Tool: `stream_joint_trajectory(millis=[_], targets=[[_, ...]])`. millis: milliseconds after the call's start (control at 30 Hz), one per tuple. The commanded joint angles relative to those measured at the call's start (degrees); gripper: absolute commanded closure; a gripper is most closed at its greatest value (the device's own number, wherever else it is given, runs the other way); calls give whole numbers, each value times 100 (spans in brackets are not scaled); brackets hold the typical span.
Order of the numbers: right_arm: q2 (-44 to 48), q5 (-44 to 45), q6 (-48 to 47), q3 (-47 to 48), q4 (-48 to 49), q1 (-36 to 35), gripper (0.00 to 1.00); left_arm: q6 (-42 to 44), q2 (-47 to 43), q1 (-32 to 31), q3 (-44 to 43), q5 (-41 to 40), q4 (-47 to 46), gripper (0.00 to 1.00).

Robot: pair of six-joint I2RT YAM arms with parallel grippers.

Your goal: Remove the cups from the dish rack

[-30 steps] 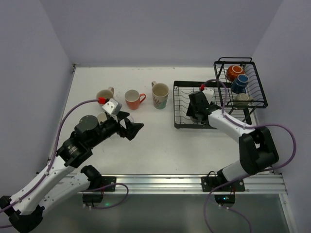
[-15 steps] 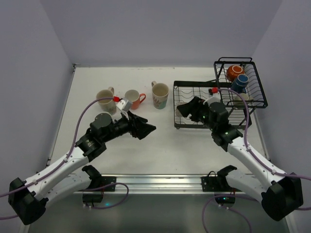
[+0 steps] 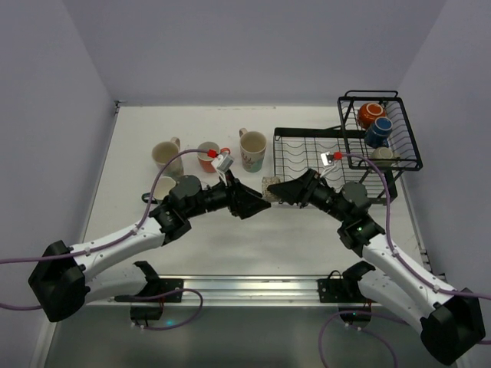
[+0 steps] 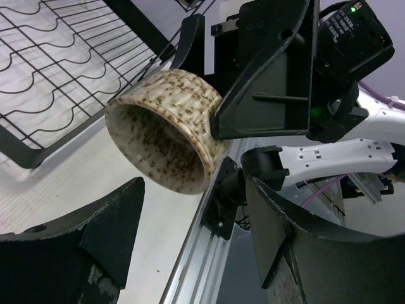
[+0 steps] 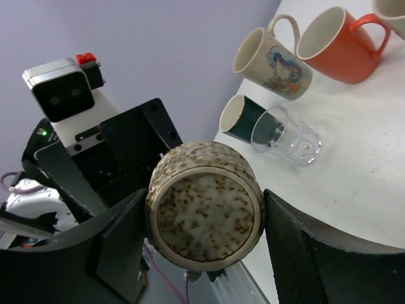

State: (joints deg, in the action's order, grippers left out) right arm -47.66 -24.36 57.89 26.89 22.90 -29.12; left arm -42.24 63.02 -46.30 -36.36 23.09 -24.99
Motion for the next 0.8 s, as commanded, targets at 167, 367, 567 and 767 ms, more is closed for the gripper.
stream_joint_trajectory(millis=[167,367,567,767], targets=[[73,-368,460,-184,857,-129,69,-241,210,-239,-284,125,-989,44],[-24,-350,495,-220,918,-146,69,-180,202,-265,-275,108,-1025,58],[-454,-649,759,-281,1454,-234,66,-92,202,-283,-223,38,-1069,95],[-429,-447,698,-290,1192,-278,20,523,-149,-274,-310,-726,-60,100]])
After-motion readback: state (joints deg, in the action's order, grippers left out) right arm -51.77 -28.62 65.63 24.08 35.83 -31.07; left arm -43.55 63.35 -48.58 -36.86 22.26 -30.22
